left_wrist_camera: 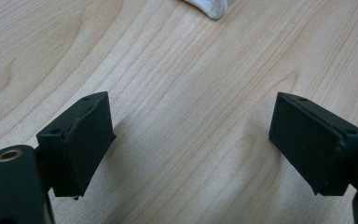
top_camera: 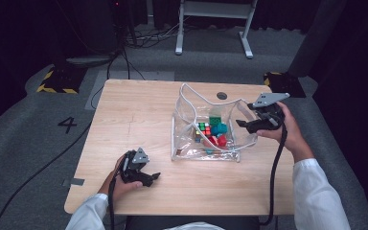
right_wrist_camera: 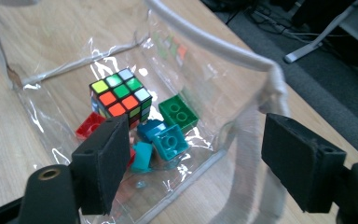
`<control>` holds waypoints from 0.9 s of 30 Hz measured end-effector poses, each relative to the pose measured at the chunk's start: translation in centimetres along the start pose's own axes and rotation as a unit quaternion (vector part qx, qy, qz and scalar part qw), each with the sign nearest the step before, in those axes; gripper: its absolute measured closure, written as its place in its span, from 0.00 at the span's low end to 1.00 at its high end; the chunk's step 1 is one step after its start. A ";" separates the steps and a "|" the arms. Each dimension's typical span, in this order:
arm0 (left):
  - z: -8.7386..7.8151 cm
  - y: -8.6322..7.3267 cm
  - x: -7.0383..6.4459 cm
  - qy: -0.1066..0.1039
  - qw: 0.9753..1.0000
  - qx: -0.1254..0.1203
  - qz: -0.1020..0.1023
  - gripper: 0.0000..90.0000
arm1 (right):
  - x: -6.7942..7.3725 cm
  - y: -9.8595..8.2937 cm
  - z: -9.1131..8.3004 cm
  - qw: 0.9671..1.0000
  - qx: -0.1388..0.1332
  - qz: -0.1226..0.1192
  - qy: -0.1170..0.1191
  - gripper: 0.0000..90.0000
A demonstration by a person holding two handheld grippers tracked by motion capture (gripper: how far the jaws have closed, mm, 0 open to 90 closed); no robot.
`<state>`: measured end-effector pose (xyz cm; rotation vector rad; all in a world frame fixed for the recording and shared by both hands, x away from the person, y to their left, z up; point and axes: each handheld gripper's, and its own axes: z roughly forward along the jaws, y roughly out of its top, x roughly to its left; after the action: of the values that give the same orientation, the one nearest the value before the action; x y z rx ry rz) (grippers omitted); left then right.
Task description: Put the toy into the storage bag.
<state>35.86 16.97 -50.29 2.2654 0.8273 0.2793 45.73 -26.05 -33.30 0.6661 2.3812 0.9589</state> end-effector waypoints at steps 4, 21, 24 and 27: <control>0.0 0.0 0.0 0.000 1.000 0.000 0.000 0.15 | -0.3 -0.4 -0.7 1.000 -0.006 0.021 -0.018 0.27; 0.0 0.0 0.0 0.000 1.000 0.000 0.000 0.15 | -0.1 -2.3 -3.8 0.997 -0.050 0.045 -0.021 0.28; 0.0 0.0 0.0 0.000 1.000 0.000 0.000 0.15 | 0.1 -2.7 -4.1 0.998 -0.049 0.045 -0.021 0.28; 0.0 0.0 0.0 0.000 1.000 0.000 0.000 0.15 | 0.3 -3.1 -4.4 0.997 -0.060 0.050 -0.026 0.28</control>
<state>35.86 16.97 -50.29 2.2653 0.8273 0.2793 42.09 -30.02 -32.82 0.7611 2.2428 1.1019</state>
